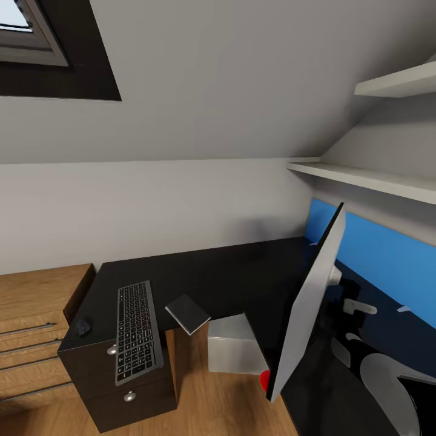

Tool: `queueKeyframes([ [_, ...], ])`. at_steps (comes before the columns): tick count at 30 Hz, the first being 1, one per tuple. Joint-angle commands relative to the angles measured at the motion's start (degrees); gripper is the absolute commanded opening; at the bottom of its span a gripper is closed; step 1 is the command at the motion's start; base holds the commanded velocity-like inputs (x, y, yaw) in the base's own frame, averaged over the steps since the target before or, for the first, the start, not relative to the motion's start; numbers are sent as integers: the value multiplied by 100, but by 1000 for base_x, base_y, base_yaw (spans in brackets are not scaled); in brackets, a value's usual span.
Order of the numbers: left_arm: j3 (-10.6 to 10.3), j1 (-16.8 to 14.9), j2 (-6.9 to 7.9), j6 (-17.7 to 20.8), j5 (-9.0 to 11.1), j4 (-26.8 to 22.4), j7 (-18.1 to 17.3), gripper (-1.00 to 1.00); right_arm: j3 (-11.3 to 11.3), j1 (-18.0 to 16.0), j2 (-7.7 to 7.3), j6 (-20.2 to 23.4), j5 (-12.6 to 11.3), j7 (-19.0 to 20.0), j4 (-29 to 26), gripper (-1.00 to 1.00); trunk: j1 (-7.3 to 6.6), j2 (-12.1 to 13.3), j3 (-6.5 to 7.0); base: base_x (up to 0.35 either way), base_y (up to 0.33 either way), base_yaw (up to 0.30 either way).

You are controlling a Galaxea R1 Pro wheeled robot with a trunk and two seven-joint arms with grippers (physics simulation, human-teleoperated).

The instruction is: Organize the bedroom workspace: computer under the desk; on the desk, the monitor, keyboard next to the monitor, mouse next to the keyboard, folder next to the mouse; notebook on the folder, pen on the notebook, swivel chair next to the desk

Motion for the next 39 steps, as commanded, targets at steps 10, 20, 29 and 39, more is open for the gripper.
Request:
queueKeyframes([
  [10, -48, -1, 6, -18, 47, -9, 44, 100, -12, -6, 1, -31, -23, 15, -2, -100, 1, -5, -6, 0, 0, 0],
  [20, -55, -1, 6, -13, 47, -9, 44, 100, -12, -4, 4, -31, -23, 15, -1, -100, 1, -5, -6, -196, 0, 0],
  [29, -55, -1, 6, -13, 47, -9, 44, 100, -12, -7, 4, -31, -23, 15, -1, -100, 1, -5, -6, -264, 0, 0],
  [39, -55, 0, 6, -13, 47, -9, 44, 100, -12, -7, 4, -28, -23, 7, -1, -100, 1, -5, -6, -15, 0, 0],
])
